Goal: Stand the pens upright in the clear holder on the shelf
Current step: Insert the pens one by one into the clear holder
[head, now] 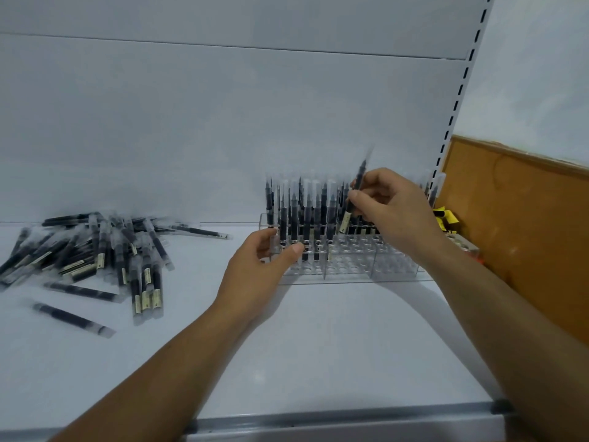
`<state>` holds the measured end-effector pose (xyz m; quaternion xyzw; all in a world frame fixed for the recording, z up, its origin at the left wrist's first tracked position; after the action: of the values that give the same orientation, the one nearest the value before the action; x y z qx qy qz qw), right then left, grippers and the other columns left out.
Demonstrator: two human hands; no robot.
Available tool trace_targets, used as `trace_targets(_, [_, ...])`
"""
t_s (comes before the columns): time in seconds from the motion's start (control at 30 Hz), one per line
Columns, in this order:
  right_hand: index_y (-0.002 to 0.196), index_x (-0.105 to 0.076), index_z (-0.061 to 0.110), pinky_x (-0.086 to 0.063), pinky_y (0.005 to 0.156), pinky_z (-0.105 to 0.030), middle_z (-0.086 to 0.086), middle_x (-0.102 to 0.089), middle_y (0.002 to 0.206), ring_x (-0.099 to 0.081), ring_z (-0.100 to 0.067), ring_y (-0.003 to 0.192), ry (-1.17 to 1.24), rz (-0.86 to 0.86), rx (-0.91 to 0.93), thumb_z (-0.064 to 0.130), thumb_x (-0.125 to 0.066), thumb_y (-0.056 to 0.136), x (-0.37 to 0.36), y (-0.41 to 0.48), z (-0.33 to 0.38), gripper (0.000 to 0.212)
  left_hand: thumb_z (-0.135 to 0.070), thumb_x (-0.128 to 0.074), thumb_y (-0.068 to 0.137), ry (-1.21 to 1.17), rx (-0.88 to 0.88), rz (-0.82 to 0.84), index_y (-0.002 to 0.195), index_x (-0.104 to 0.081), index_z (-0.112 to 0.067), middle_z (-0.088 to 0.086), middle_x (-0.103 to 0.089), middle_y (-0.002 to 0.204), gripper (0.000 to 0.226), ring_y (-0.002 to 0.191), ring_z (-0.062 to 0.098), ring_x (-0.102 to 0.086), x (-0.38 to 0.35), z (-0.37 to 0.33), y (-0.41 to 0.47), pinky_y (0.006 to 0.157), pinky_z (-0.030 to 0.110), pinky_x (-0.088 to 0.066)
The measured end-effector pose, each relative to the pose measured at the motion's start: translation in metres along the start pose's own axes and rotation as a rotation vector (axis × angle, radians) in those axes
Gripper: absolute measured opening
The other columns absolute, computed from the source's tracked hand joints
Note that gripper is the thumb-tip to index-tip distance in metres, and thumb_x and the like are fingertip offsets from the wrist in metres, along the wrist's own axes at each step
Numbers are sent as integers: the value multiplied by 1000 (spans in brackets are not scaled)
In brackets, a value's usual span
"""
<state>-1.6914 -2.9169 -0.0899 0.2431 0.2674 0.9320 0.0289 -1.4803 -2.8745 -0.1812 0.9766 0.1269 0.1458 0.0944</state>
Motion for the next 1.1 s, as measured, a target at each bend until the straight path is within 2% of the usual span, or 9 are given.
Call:
trace_targets(0.2, [98,-61,23,-52,83,-30,9,-66,87,-64,-12,86,-213,180,-43,30,-67,90,-26,2,-6,12,-39,-71,83,-61,26,-32,135,-50,-23,-27,-52,102,58,108,4,-54,6,5,3,91,20,-38])
trace_targets(0.37, [92,-60,25,-49,77,-28,8,-66,86,-63,-12,83,-265,183,-64,32,-67,91,-31,1,-5,10,-38,-71,83,-86,34,-17,136,-50,-22,-28,-52,103,59,109,2,-53,5,7,3,91,20,-37])
trace_targets(0.47, [87,-60,24,-50,73,-27,6,-66,83,-61,-11,77,-283,169,-87,32,-67,91,-26,2,-4,11,-39,-70,84,-91,34,-13,138,-48,-21,-20,-53,112,61,111,3,-52,5,8,3,92,21,-36])
trace_targets(0.6, [76,-57,26,-50,73,-29,5,-67,81,-61,-13,76,-360,198,-110,34,-68,89,-27,-1,-9,18,-38,-70,84,-78,30,-13,135,-51,-22,-30,-52,101,56,106,1,-53,5,7,3,90,20,-35])
trace_targets(0.67, [76,-56,28,-49,71,-29,6,-67,81,-62,-11,77,-361,191,-109,36,-68,89,-28,-4,-13,19,-39,-70,84,-80,27,-11,135,-51,-23,-28,-53,102,56,108,2,-53,5,6,3,90,20,-36])
trace_targets(0.8, [83,-60,30,-43,68,-24,17,-61,80,-57,-6,77,-428,235,-92,38,-67,89,-30,-8,-13,13,-40,-70,84,-83,31,-4,138,-48,-23,-18,-52,117,61,113,3,-50,5,6,2,91,20,-35])
trace_targets(0.83, [90,-63,28,-44,71,-25,17,-61,83,-58,-6,81,-443,256,-99,39,-67,89,-29,-10,-11,11,-41,-70,84,-84,32,0,139,-47,-23,-17,-52,119,62,113,3,-50,5,6,2,92,20,-35])
trace_targets(0.97, [118,-64,24,-52,91,-37,10,-66,108,-61,-10,98,-540,212,-70,43,-64,91,-14,-20,-1,33,-49,-67,83,-93,45,0,142,-44,-27,-15,-51,132,67,121,3,-48,5,4,0,97,23,-35])
trace_targets(1.1, [113,-68,26,-53,87,-32,15,-66,100,-61,-5,91,-458,112,80,37,-62,92,-11,-40,30,24,-51,-62,86,-144,6,-55,135,-51,-29,-13,-54,134,55,124,4,-48,14,-7,-5,101,23,-36])
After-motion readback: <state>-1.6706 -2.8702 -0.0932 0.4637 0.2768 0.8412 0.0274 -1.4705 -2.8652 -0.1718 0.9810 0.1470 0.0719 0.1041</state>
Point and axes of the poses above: each hand's wrist, its own y-axis towards the middle knuckle, its own x-axis out of the back of the hand, z = x × y, the point moved 8 cm from there along y, towards the middle knuckle
